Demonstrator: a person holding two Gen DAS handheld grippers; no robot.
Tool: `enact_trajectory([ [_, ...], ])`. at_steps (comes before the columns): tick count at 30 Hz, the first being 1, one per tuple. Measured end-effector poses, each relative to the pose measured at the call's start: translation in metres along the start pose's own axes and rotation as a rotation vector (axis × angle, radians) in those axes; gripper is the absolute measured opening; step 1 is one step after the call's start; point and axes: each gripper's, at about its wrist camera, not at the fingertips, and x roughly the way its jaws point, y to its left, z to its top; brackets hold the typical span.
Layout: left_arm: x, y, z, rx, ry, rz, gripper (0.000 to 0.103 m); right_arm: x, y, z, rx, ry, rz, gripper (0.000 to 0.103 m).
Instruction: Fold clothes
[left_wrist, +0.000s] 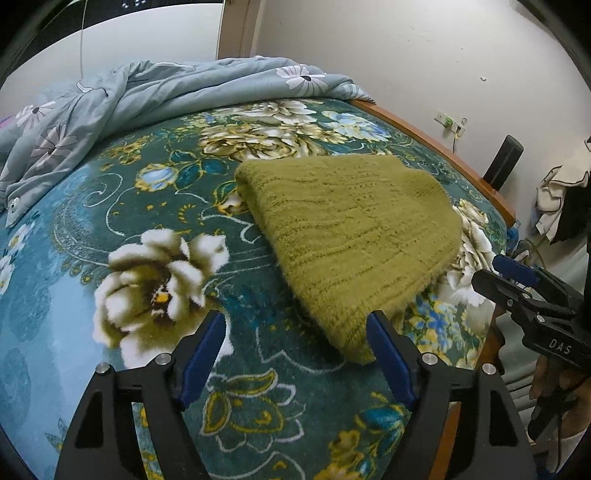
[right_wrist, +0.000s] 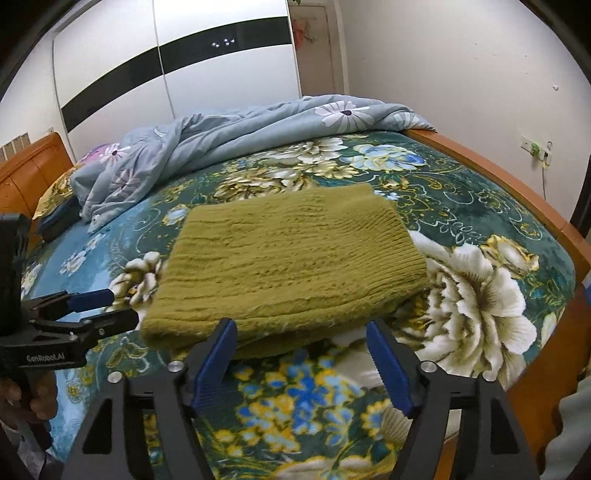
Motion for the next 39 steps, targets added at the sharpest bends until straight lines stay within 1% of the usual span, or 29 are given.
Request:
enact_trajectory([
  [1, -0.002, 0.0, -0.001, -0.002, -0.003, 0.001, 0.083, -0.002, 0.002, -0.001, -0.001, 0.001, 0.0, 0.084],
  [4, -0.008, 0.003, -0.005, -0.012, -0.016, 0.002, 0.087, -0.005, 0.008, -0.003, -0.004, 0.004, -0.003, 0.091],
  [5, -0.009, 0.004, -0.007, -0.015, -0.016, 0.006, 0.087, -0.006, 0.01, -0.004, -0.007, 0.005, 0.0, 0.092],
  [7, -0.009, 0.005, -0.009, -0.02, -0.009, 0.018, 0.087, -0.007, 0.015, -0.007, -0.019, 0.017, 0.0, 0.101],
  [8, -0.009, 0.005, -0.01, -0.022, -0.006, 0.024, 0.087, -0.007, 0.018, -0.009, -0.029, 0.023, -0.005, 0.103],
  [10, -0.01, 0.006, -0.012, -0.027, 0.0, 0.036, 0.087, -0.006, 0.022, -0.012, -0.049, 0.033, -0.019, 0.103],
  [11, -0.01, 0.007, -0.013, -0.036, 0.004, 0.03, 0.087, -0.007, 0.024, -0.013, -0.056, 0.038, -0.024, 0.103],
  [13, -0.012, 0.01, -0.013, -0.063, 0.012, 0.006, 0.087, -0.007, 0.027, -0.015, -0.065, 0.046, -0.033, 0.103],
  [16, -0.017, 0.014, -0.015, -0.105, -0.011, -0.024, 0.087, -0.009, 0.032, -0.017, -0.074, 0.053, -0.045, 0.103],
  [20, -0.028, 0.01, -0.018, -0.063, -0.06, 0.001, 0.088, -0.013, 0.039, -0.02, -0.082, 0.063, -0.063, 0.103],
  [21, -0.031, 0.009, -0.018, -0.056, -0.069, 0.006, 0.089, -0.014, 0.041, -0.02, -0.084, 0.064, -0.065, 0.103],
  [23, -0.036, 0.009, -0.018, -0.049, -0.083, 0.013, 0.093, -0.017, 0.044, -0.02, -0.087, 0.062, -0.07, 0.103],
  [28, -0.047, 0.01, -0.019, -0.052, -0.118, 0.027, 0.093, -0.025, 0.05, -0.02, -0.071, 0.051, -0.066, 0.103],
  [31, -0.052, 0.007, -0.02, -0.037, -0.134, 0.066, 0.093, -0.028, 0.053, -0.021, -0.065, 0.056, -0.077, 0.103],
  [37, -0.059, 0.001, -0.024, 0.002, -0.177, 0.194, 0.093, -0.035, 0.057, -0.023, -0.054, 0.052, -0.081, 0.103],
  [39, -0.059, 0.001, -0.025, 0.011, -0.169, 0.206, 0.093, -0.037, 0.059, -0.024, -0.055, 0.059, -0.085, 0.103],
])
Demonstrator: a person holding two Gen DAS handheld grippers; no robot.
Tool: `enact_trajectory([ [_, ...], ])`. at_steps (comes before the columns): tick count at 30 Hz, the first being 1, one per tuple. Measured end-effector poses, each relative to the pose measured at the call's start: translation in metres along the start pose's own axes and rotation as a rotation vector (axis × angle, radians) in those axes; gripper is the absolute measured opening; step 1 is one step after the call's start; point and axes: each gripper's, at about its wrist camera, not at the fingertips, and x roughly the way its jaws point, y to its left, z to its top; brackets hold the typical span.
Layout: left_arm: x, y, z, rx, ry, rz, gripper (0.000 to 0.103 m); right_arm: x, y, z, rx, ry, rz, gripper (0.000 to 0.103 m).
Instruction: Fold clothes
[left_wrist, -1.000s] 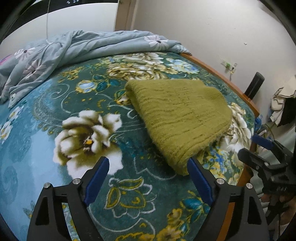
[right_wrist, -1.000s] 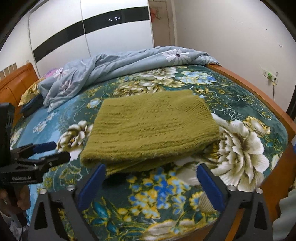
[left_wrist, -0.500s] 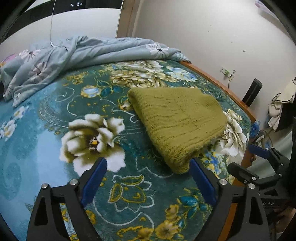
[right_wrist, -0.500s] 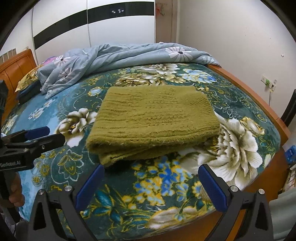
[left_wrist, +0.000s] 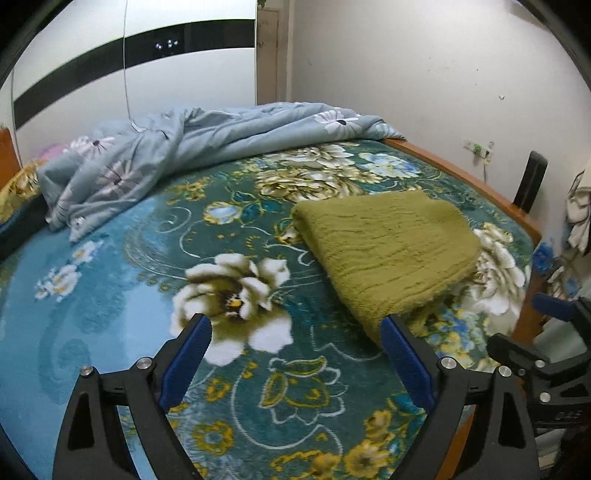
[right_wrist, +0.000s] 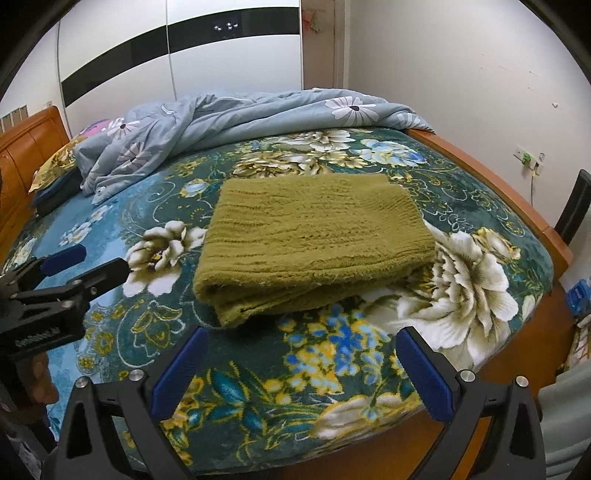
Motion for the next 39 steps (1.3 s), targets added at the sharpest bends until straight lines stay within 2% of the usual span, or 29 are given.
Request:
enact_trajectory([
  [4, 0.003, -0.004, -0.001, 0.02, 0.028, 0.002, 0.093, -0.003, 0.003, 0.0, 0.001, 0.014, -0.011, 0.103],
  [12, -0.001, -0.017, -0.002, 0.082, 0.036, 0.021, 0.093, -0.006, -0.002, 0.004, 0.059, 0.039, -0.013, 0.103],
  [17, -0.006, -0.02, 0.0, 0.074, 0.046, -0.001, 0.093, -0.014, -0.008, 0.01, 0.106, 0.049, -0.014, 0.103],
  [27, -0.013, -0.028, 0.002, 0.065, 0.046, -0.018, 0.093, -0.03, -0.008, 0.016, 0.097, 0.03, -0.035, 0.103],
  [39, 0.001, -0.028, -0.002, 0.026, 0.114, -0.048, 0.093, -0.031, -0.012, 0.018, 0.093, 0.035, -0.044, 0.103],
])
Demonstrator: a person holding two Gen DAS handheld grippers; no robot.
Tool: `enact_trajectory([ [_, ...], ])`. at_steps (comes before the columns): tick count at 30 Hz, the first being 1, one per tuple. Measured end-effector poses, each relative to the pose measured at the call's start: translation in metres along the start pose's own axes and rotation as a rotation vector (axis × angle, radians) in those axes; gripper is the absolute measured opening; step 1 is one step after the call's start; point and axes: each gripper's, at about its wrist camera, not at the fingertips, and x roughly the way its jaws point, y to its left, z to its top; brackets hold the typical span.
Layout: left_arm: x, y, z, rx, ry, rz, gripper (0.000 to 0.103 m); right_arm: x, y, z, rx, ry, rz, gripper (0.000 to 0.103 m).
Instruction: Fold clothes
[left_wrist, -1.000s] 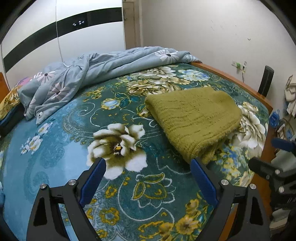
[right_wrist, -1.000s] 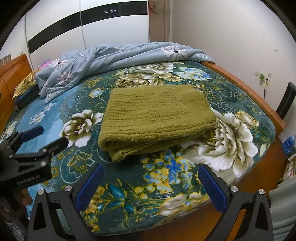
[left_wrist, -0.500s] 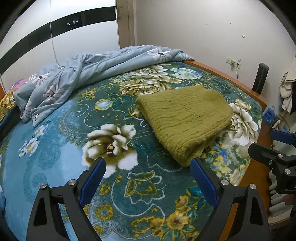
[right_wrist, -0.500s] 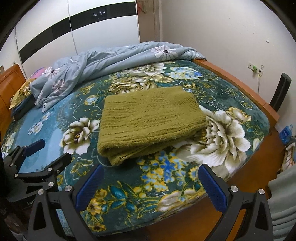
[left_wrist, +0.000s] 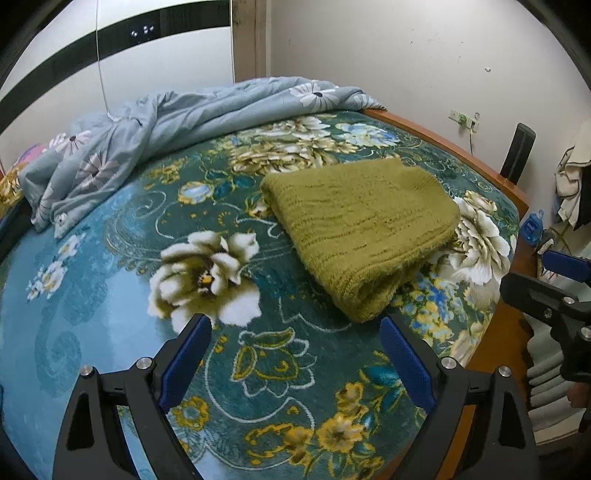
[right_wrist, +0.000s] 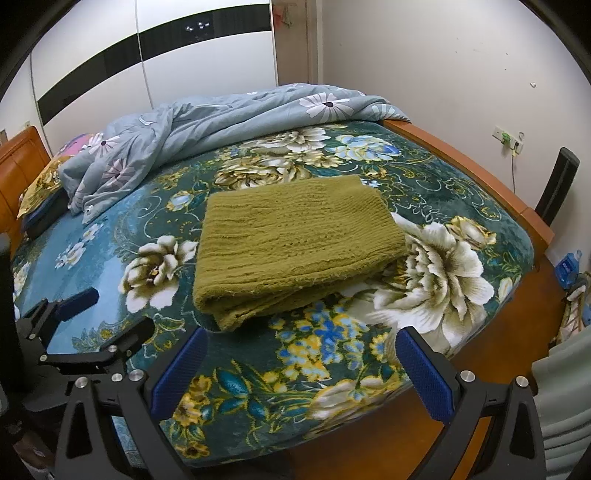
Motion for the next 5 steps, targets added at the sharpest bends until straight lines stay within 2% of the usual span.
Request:
enact_trajectory([
  [5, 0.002, 0.0026, -0.0005, -0.017, 0.006, -0.007, 0.093, 0.0011, -0.0014, 0.0009, 0.0, 0.002, -0.004, 0.103],
])
